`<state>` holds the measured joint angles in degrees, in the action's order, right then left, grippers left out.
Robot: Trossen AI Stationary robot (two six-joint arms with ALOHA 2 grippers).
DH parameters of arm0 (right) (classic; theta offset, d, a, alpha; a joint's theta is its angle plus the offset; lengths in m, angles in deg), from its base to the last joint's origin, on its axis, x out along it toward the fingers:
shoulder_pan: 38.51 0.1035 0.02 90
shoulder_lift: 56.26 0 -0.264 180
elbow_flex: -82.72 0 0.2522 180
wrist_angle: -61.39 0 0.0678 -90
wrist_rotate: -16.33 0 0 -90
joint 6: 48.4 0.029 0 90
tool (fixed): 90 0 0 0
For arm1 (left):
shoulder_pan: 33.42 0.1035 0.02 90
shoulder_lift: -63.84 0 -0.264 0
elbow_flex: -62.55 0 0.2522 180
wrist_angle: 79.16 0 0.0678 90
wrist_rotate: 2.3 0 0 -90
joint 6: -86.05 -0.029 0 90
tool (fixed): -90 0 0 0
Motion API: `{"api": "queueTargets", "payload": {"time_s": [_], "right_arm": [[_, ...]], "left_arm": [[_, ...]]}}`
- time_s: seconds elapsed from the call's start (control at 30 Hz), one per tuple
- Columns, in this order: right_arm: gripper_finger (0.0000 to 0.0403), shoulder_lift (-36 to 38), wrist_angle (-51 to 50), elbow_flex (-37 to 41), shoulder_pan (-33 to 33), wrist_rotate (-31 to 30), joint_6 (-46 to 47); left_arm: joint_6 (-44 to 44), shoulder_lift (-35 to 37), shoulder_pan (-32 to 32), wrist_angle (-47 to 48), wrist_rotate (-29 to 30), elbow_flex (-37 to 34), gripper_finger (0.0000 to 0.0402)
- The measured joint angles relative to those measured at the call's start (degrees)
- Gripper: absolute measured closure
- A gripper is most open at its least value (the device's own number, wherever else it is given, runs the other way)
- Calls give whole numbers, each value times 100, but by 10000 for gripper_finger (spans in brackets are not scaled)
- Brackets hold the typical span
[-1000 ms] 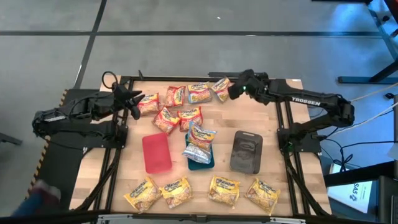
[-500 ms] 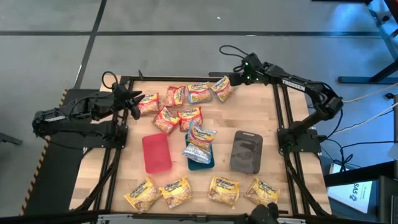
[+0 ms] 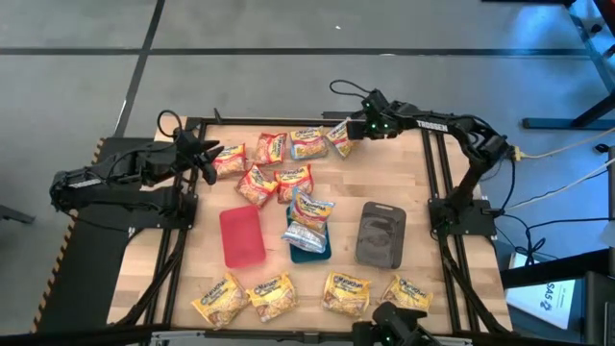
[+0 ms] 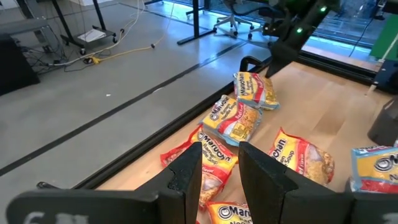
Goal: Sort Maruchan noodles
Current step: Put the blue noodle pack into the blue bin
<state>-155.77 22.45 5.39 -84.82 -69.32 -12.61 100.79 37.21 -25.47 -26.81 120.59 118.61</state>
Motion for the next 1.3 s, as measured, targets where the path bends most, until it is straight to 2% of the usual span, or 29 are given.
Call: {"api": "queueTargets", "payload": {"time_s": [0.17, 0.47, 0.77, 0.9, 1.3], "right_arm": [[178, -6, 281, 0, -84, -246, -3], [178, -179, 151, -7, -212, 231, 48], [187, -368, 486, 0, -212, 363, 126], [226, -377, 512, 0, -207, 514, 127], [395, -377, 512, 0, -120, 829, 84]], "left_arm": [[16, 0, 1, 2, -95, -2, 303], [14, 0, 2, 0, -99, -2, 303], [18, 0, 2, 0, -99, -2, 303], [19, 0, 2, 0, -99, -2, 303], [18, 0, 2, 1, -100, -2, 303]]}}
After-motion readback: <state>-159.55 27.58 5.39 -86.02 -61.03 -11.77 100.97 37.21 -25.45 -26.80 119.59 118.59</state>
